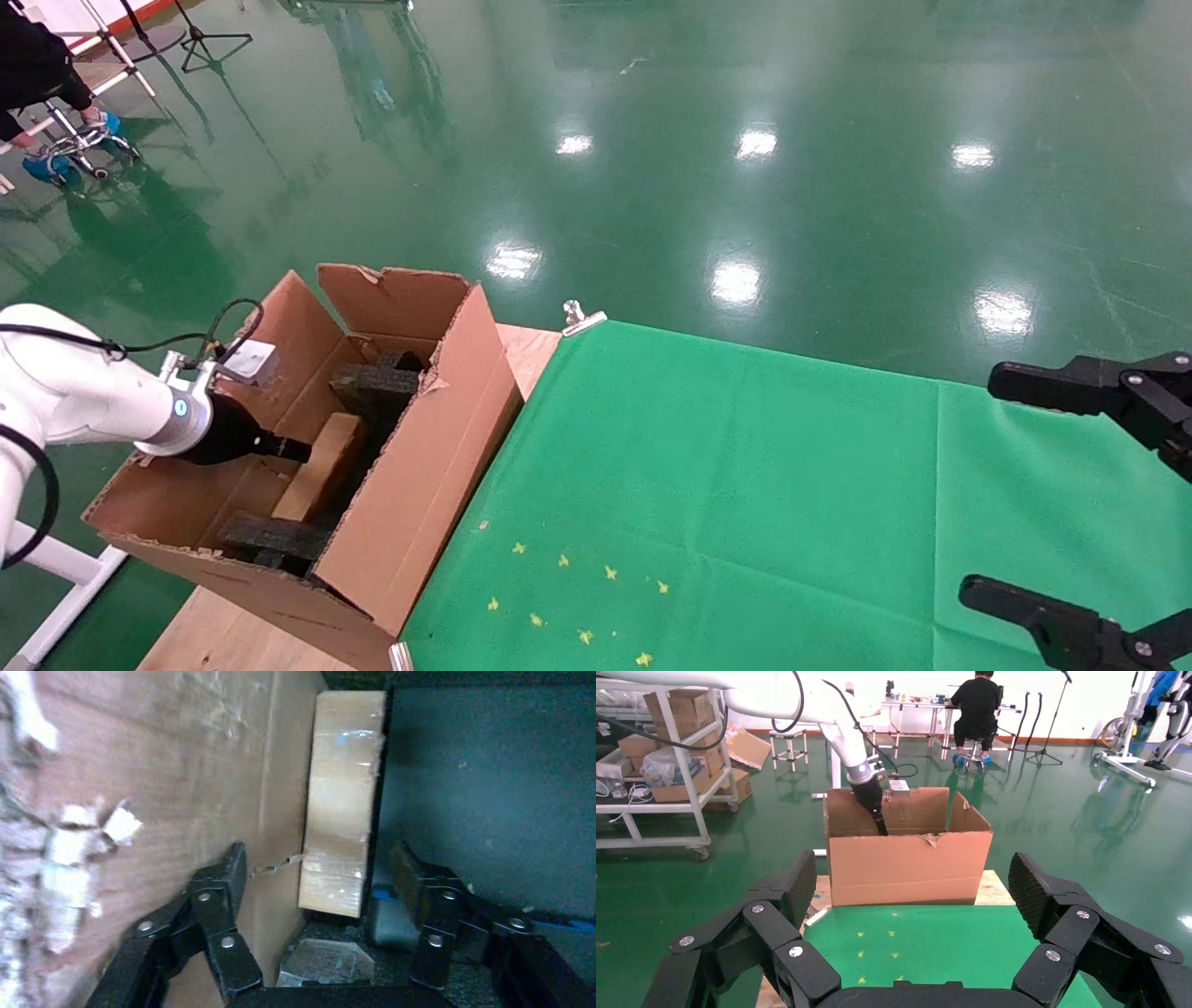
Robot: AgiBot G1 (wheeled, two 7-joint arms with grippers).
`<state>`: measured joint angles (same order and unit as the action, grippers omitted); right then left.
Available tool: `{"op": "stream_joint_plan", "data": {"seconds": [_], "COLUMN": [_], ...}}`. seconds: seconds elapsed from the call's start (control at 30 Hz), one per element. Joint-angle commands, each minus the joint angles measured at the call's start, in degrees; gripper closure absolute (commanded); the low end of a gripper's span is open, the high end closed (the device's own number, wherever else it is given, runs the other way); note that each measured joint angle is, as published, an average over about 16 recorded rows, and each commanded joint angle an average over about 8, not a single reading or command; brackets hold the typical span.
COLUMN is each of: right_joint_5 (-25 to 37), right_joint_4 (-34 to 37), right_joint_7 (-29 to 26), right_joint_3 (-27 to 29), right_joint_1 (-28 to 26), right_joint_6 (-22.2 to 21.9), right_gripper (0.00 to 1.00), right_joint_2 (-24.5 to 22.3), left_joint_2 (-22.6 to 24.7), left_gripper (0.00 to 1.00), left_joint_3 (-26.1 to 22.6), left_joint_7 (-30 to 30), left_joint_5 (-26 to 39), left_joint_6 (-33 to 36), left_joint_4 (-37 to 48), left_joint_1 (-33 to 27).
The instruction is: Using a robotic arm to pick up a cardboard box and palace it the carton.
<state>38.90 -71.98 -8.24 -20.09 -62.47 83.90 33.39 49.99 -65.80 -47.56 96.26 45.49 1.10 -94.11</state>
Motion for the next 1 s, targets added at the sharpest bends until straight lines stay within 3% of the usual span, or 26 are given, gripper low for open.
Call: {"op": "stream_joint_plan", "data": {"seconds": [0.03, 0.37, 0.6, 0.87, 1.0], "right_joint_5": [0.0, 0.0, 0.0, 0.0, 0.0], "right_joint_4": [0.0, 0.0, 0.0, 0.0, 0.0], "right_joint_7": [0.0, 0.0, 0.0, 0.0, 0.0], "right_joint_3": [0.0, 0.0, 0.0, 0.0, 0.0], "right_joint_1": [0.0, 0.0, 0.0, 0.0, 0.0], "right_joint_6": [0.0, 0.0, 0.0, 0.0, 0.0], "right_gripper": [0.0, 0.0, 0.0, 0.0, 0.0], "right_joint_2": [0.0, 0.0, 0.0, 0.0, 0.0], "left_joint_2": [0.0, -3.6, -8.5, -12.9, -13.5], "left_gripper": [0.0, 0.0, 0.0, 0.0, 0.0], "left_joint_3": [-0.1, 3.3, 8.6, 14.0, 15.2], "left_joint_7": [0.1, 0.6, -1.8, -7.8, -9.5], "left_joint_5": [0.1, -4.8, -12.8, -22.6, -25.0], "left_joint_6": [0.1, 6.4, 15.5, 28.7, 31.7], "left_joint_4": [0.0, -4.1, -9.7, -16.4, -17.4], "left_joint_1": [-0.3, -9.8, -16.3, -17.4, -17.1]}}
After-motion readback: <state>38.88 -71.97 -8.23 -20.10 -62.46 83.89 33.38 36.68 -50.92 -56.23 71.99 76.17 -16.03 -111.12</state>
